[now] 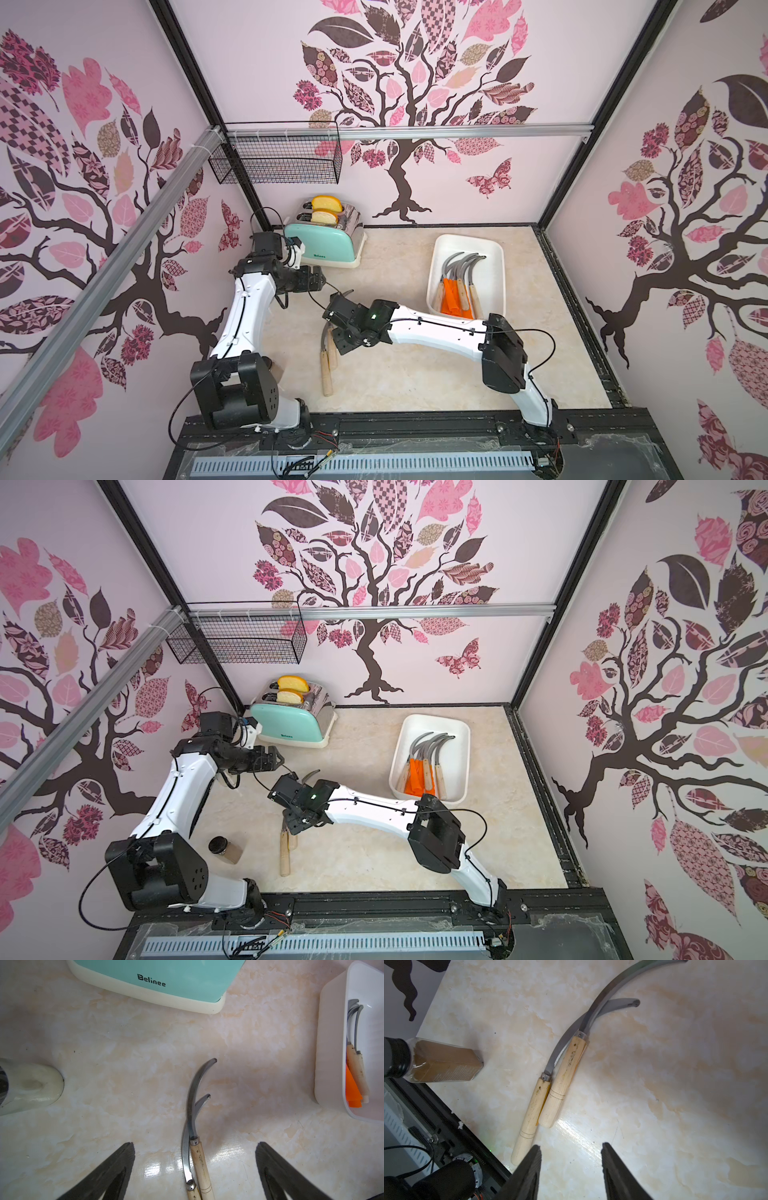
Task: Put small sickles into storage boxes
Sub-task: Pick up the sickle at the center of the board.
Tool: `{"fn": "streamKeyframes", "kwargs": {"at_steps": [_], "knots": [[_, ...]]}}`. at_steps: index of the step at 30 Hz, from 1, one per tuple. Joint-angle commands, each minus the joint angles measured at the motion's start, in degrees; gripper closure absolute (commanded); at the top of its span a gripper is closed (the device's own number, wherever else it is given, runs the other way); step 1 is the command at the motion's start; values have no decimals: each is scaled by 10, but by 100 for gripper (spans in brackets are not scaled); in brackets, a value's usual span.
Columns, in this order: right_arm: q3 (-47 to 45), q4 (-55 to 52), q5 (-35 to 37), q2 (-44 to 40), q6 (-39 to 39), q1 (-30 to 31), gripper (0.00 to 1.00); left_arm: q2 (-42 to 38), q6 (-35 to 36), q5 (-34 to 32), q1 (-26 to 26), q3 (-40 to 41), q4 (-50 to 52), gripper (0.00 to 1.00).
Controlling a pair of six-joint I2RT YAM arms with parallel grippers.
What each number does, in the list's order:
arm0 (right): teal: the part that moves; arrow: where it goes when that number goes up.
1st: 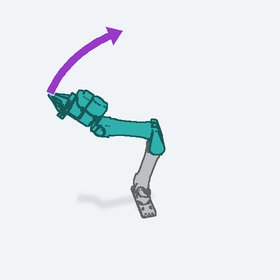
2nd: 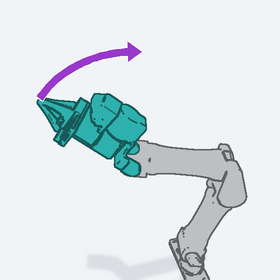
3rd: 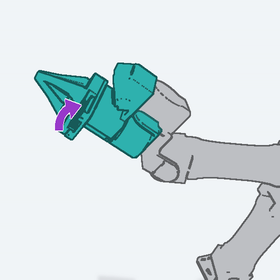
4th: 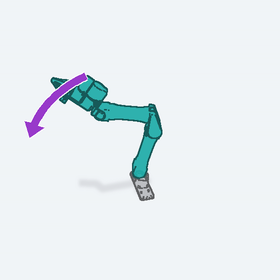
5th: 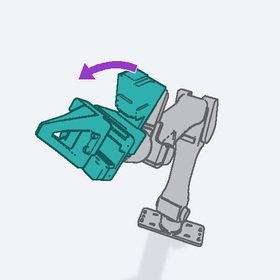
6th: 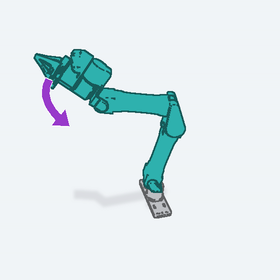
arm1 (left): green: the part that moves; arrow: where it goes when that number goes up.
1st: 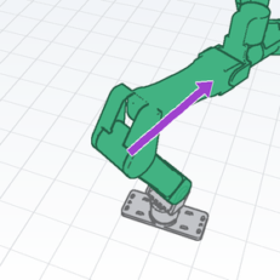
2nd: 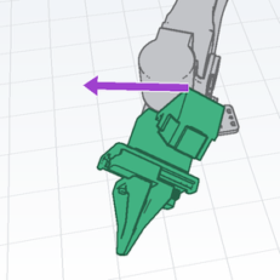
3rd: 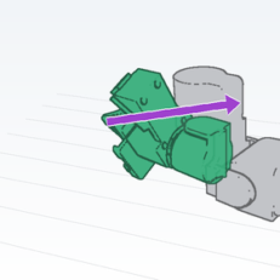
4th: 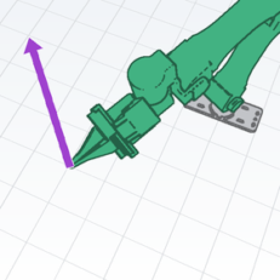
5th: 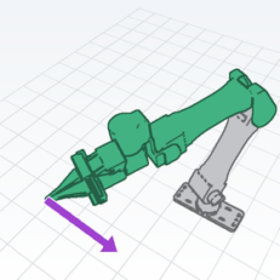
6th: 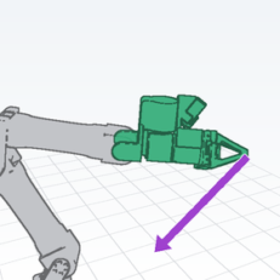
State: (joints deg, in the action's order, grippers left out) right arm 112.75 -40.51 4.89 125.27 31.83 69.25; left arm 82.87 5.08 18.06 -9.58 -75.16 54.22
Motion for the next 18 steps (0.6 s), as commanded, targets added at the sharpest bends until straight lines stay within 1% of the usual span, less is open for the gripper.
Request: {"fn": "streamKeyframes", "kwargs": {"at_steps": [1, 5, 8, 13, 18], "knots": [[34, -25, 3, 18, -8, 6, 49, 11, -2, 2, -15, -15, 18, 5], [11, -23, 33, 3, -10, 6, 49, 7, 18, 4, -16, -6, 25, 6], [0, -12, 31, -2, -14, 5, 50, 2, 18, 0, -16, 7, 17, 5], [30, -12, 13, 21, -7, 5, 51, 5, 16, -3, -16, 14, 19, 6], [94, -33, -20, 71, -4, 6, 51, 10, 6, -32, -21, 11, 15, 6]]}}
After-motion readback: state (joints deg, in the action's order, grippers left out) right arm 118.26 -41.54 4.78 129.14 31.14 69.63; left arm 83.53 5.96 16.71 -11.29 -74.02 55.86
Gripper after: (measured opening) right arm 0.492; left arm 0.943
